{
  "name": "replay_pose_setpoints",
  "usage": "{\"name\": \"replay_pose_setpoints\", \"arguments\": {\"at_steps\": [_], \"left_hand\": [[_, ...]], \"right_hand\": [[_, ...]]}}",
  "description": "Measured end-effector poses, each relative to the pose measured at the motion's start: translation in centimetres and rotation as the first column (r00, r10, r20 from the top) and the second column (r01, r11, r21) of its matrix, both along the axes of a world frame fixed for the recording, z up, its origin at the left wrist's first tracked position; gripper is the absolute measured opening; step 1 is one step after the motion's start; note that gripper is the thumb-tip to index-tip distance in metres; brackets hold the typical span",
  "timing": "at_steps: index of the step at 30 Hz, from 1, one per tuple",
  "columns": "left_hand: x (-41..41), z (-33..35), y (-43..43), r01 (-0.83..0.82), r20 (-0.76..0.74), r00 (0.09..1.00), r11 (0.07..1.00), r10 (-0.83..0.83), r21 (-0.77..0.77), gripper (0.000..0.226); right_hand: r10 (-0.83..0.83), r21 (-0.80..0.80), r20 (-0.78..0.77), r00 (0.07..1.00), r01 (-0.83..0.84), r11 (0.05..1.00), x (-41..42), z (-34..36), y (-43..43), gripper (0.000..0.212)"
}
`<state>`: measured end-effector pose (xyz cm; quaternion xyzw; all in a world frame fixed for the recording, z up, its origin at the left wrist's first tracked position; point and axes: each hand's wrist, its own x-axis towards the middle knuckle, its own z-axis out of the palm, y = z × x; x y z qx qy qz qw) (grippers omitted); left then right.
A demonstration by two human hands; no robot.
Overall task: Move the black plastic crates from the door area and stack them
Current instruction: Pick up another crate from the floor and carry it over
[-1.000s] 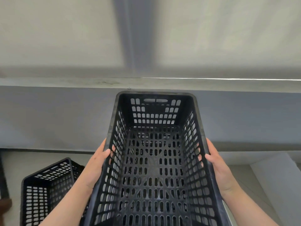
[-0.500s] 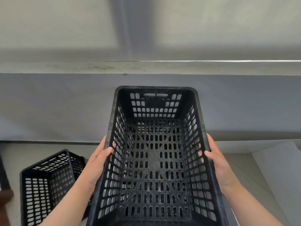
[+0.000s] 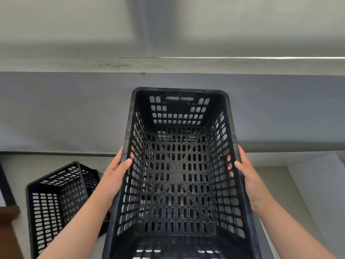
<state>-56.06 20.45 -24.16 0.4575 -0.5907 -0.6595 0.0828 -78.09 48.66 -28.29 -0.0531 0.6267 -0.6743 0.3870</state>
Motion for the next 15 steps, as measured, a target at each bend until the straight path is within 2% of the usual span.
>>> {"name": "replay_pose_setpoints", "arguments": {"at_steps": [2, 7, 15], "left_hand": [[-0.1, 0.3, 0.4, 0.01, 0.017, 1.0, 1.0, -0.01, 0.012, 0.036], [-0.1, 0.6, 1.3, -0.01, -0.003, 1.0, 0.999, 0.011, 0.04, 0.037], [0.2, 0.3, 1.3, 0.0, -0.035, 0.999, 0.999, 0.001, 0.043, 0.044]], "right_hand": [[-0.004, 0.025, 0.006, 1.0, 0.004, 1.0, 0.1, 0.0, 0.4, 0.051], [-0.004, 0.015, 0.048, 0.999, 0.003, 1.0, 0.2, -0.1, 1.1, 0.049], [0.041, -0.01, -0.011, 0.999, -0.041, 0.999, 0.0, 0.0, 1.1, 0.052]]}}
